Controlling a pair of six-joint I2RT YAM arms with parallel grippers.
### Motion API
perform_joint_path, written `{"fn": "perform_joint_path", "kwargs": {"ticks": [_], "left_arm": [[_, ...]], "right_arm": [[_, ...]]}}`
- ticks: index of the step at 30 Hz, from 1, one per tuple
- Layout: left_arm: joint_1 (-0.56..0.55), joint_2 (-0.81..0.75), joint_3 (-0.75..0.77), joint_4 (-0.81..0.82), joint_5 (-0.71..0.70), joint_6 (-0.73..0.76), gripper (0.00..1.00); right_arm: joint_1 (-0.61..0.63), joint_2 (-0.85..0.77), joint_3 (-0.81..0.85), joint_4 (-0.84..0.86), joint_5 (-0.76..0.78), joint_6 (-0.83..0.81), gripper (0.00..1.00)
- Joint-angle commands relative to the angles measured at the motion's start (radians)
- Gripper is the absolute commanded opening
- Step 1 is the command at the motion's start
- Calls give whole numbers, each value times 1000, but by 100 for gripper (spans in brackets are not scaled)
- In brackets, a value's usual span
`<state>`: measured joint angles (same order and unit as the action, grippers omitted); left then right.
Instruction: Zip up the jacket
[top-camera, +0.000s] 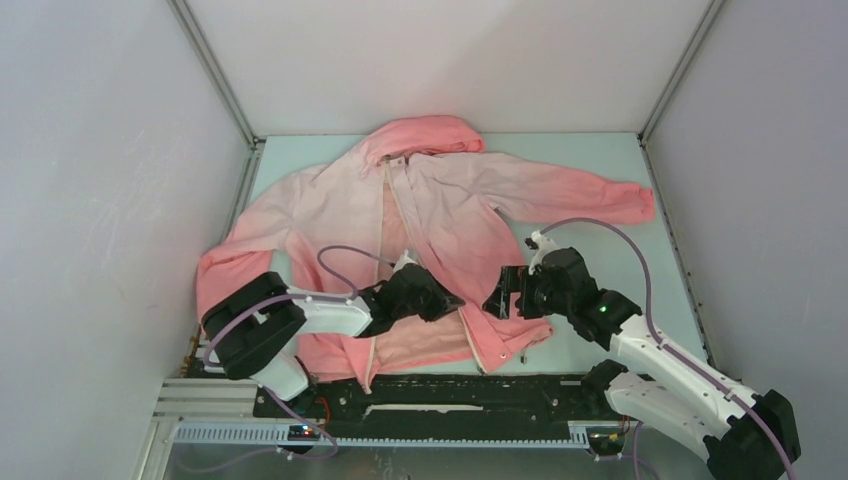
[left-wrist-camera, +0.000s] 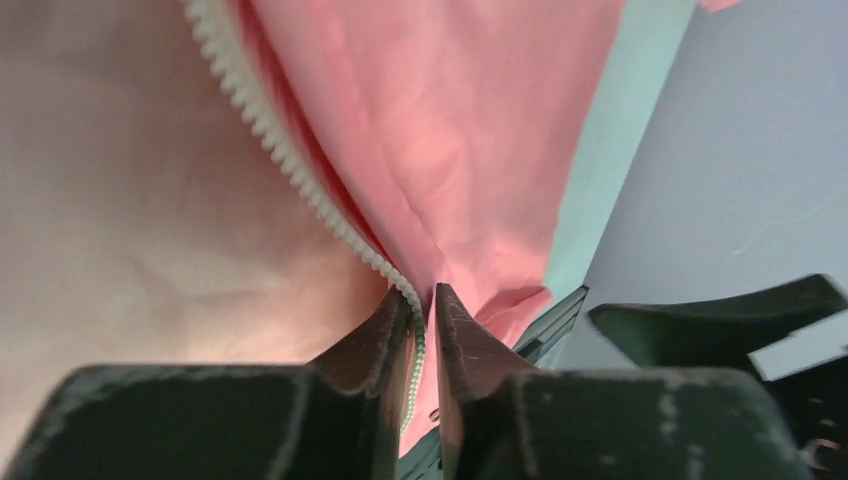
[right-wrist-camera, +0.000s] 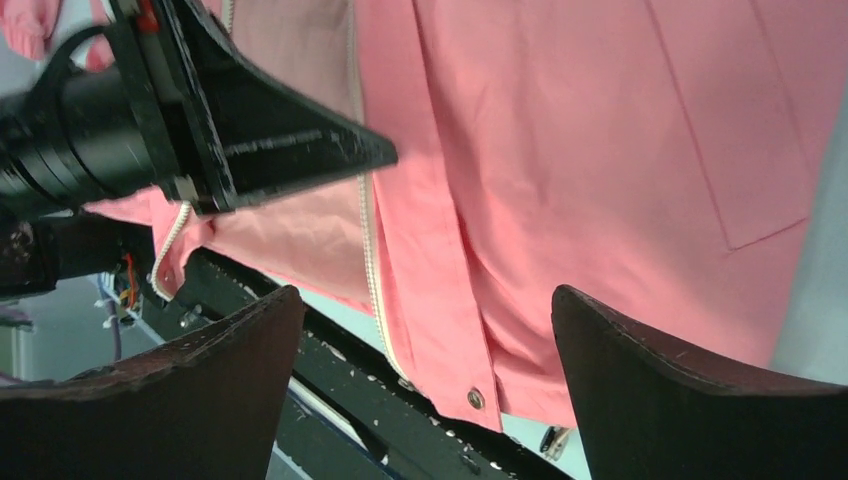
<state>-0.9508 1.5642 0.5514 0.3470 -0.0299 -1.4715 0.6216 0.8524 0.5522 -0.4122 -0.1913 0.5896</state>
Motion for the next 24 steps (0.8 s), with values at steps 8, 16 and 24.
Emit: {"fn": "perform_joint_path", "kwargs": {"ticks": [8, 16, 24], "left_arm": [[91, -87, 35, 94, 61, 232, 6], [140, -126, 86, 4, 70, 332, 4], [151, -183, 120, -83, 34, 405, 3]], "right_arm": [[81, 66, -90, 252, -171, 98, 88], [155, 224, -73, 347, -175, 30, 75], [214, 285, 12, 265, -36, -96, 70]]}}
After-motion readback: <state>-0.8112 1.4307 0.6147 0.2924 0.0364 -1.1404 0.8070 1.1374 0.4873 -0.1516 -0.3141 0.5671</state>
